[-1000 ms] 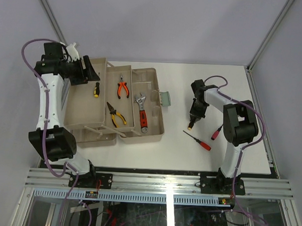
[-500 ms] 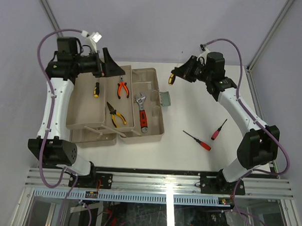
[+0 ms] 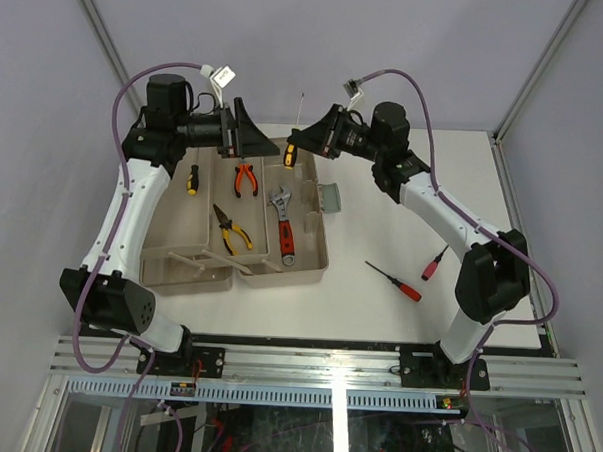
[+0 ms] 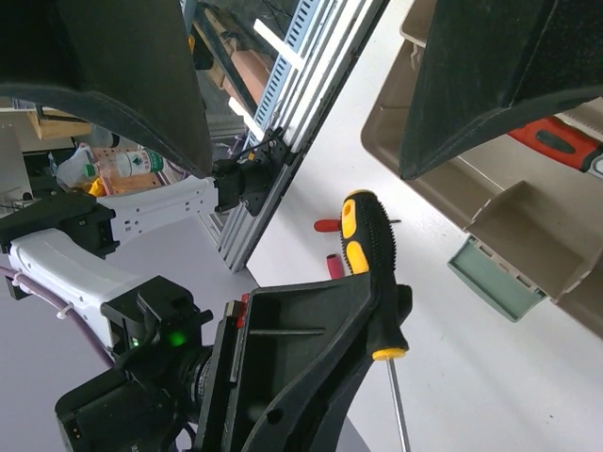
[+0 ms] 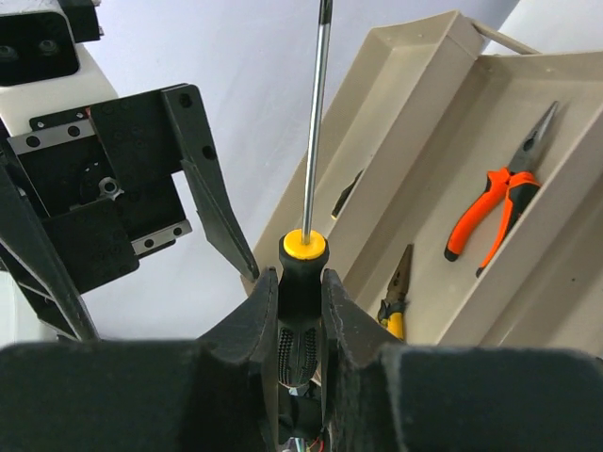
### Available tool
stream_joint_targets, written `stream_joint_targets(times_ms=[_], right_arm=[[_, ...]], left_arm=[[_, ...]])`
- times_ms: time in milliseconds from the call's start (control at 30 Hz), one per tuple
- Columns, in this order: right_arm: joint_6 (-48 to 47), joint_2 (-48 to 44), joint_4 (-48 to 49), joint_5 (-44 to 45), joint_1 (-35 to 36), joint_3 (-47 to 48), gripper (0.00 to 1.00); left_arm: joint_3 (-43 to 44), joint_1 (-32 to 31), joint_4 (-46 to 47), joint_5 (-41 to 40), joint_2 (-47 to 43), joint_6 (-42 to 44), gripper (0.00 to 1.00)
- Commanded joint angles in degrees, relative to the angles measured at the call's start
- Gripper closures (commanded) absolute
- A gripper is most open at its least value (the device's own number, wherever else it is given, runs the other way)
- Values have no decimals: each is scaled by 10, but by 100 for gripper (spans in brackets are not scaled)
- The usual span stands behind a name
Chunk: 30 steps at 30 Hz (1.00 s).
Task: Pack the tool kit
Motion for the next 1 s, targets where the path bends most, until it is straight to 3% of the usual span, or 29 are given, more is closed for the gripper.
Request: stream_joint_targets(times_ms=[0, 433, 533, 800, 967], right_arm=[[33, -2, 86, -19, 13, 34, 100], [47, 10, 107, -29, 39, 60, 100], [51, 12, 113, -30, 45, 58, 100], [68, 17, 136, -34, 49, 61, 100], [72, 23, 137, -42, 50, 59, 100]], left_arm=[[-13, -12, 45, 20, -8, -16, 22], [-34, -25, 60, 9, -9, -14, 24], [-33, -26, 63, 7, -10, -16, 29], [-36, -27, 65, 6, -10, -16, 58], [-41, -28, 78, 9, -10, -27, 97]])
